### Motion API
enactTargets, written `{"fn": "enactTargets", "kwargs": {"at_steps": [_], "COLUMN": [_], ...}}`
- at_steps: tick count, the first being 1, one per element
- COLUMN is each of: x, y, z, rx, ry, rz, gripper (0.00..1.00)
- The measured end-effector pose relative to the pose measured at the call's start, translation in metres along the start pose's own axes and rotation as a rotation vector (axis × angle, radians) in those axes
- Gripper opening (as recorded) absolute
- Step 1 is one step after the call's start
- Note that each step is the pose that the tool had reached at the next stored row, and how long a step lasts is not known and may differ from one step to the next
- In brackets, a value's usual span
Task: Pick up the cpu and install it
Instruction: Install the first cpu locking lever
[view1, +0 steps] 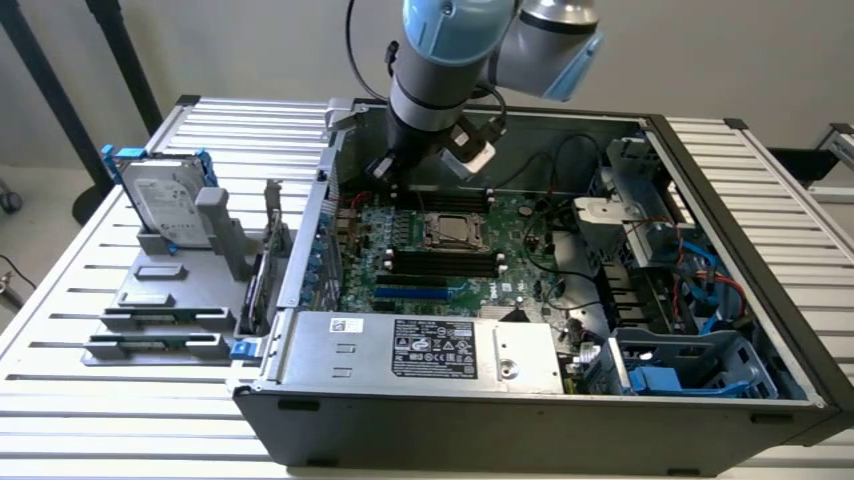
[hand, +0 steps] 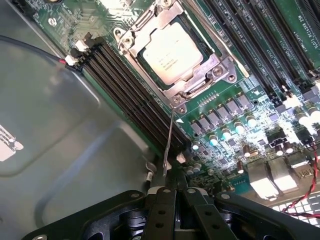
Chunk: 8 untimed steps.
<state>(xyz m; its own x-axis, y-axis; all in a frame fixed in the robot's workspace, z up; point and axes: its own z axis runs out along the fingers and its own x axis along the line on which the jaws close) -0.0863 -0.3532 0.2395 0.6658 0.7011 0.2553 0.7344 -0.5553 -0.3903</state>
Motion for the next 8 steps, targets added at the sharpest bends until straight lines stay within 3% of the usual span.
{"fn": "enactTargets", "kwargs": {"at_steps": [5,8], "x": [0.0012,0.0028], "y": [0.0015,0.0035], "z": [0.0000,-0.0001], "rx": [-0.0146,-0.0277], "ry": [0.0103,0.0139], "rz": [0.001,-0.001], "gripper": [0.11,0.11]}}
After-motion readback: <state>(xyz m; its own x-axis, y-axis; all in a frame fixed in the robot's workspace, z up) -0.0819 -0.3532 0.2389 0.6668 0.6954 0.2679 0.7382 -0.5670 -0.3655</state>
